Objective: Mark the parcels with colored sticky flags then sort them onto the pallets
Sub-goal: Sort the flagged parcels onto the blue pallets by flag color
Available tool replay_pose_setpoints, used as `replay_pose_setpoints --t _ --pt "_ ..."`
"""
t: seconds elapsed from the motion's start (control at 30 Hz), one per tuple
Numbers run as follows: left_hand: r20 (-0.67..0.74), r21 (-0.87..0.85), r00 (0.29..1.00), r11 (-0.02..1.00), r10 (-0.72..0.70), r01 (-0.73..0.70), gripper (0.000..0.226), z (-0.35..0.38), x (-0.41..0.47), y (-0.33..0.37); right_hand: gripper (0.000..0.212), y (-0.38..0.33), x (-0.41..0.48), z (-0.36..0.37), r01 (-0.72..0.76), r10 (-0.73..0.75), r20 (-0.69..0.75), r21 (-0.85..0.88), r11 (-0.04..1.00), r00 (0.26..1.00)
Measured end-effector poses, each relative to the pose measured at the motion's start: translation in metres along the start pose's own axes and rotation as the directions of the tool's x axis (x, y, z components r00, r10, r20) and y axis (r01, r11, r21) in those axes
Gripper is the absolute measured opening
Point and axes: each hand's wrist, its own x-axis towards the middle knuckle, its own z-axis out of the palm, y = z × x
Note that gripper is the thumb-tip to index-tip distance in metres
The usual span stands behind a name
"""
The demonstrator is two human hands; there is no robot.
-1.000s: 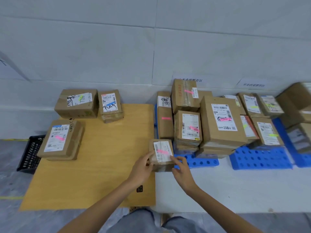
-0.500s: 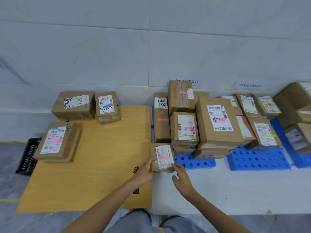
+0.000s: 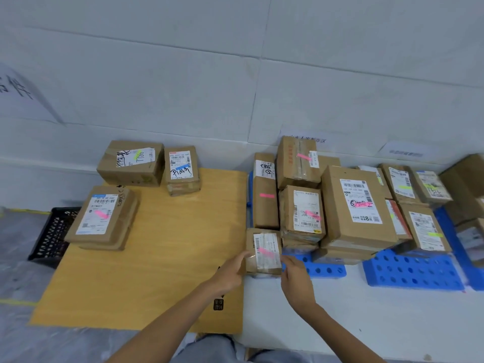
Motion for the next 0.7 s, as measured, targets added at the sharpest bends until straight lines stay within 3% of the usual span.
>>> replay_pose_setpoints --t 0.1,0.23,0.3,0.43,0.53,0.6,0.7 --pt "-0.102 -0.028 0.995 0.999 0.021 -0.024 0.07 -0.02 -0.007 -0.006 0.04 -0.025 0.006 -0.002 0.142 -0.146 -0.105 -0.05 0.989 0.984" --pt "-0.388 -0.041 0.92 0.996 0.053 -0.075 0.056 -0.087 -0.029 -0.016 0.038 -0.09 0.029 0.006 0.344 -0.344 0.008 0.009 0.939 0.939" --pt "-0.569 -0.026 0.821 0.996 0.053 -0.082 0.051 -0.133 -0.049 -0.029 0.039 -0.129 0.042 0.018 0.436 -0.439 0.05 0.053 0.898 0.897" --pt "-0.84 -0.034 0.541 0.999 -0.03 0.003 0.046 -0.214 -0.092 -0.083 0.042 -0.215 0.063 0.054 0.53 -0.558 0.222 0.176 0.83 0.8" --pt "-0.882 -0.118 0.437 0.981 -0.176 0.157 0.04 -0.257 -0.114 -0.141 0.045 -0.276 0.073 0.085 0.383 -0.495 0.339 0.347 0.856 0.8" --pt "-0.881 -0.107 0.428 0.966 -0.202 0.236 0.04 -0.27 -0.12 -0.172 0.05 -0.309 0.079 0.102 0.166 -0.384 0.454 0.448 0.878 0.804" --pt "-0.827 -0.222 0.456 0.937 -0.327 0.271 0.062 -0.274 -0.121 -0.189 0.06 -0.348 0.089 0.118 -0.169 -0.218 0.631 0.494 0.853 0.744"
